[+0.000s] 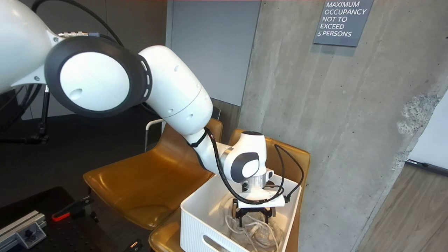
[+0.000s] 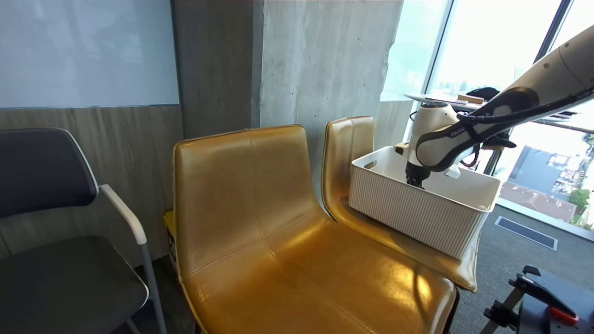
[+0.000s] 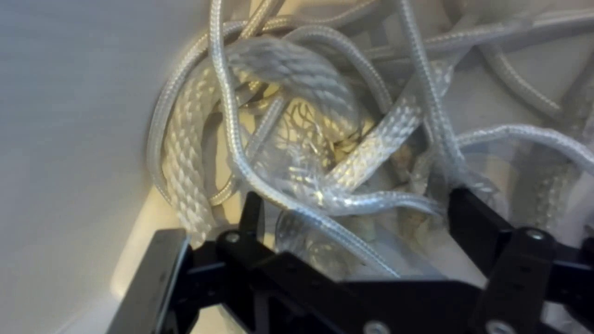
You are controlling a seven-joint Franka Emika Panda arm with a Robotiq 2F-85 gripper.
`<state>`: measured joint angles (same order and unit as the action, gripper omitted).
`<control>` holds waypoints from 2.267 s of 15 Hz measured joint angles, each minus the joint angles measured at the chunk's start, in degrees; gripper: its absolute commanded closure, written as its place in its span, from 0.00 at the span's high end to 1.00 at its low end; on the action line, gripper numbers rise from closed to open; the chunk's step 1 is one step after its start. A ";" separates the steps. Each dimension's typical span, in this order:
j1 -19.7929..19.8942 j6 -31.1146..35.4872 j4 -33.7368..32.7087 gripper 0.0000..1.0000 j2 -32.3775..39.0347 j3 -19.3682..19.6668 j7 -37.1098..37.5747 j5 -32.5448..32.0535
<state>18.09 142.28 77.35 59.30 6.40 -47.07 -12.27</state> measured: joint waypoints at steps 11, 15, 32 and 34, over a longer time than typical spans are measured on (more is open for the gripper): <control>-0.05 -0.01 -5.80 0.34 6.38 1.23 0.14 -0.65; -0.55 -0.12 -4.74 0.07 5.40 1.22 0.17 -0.68; -6.80 -6.81 5.78 0.00 -15.47 0.52 1.89 -0.83; -7.99 -10.99 5.48 0.00 -19.81 0.19 1.92 -0.83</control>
<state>10.10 131.29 82.83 39.48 6.59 -45.15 -13.10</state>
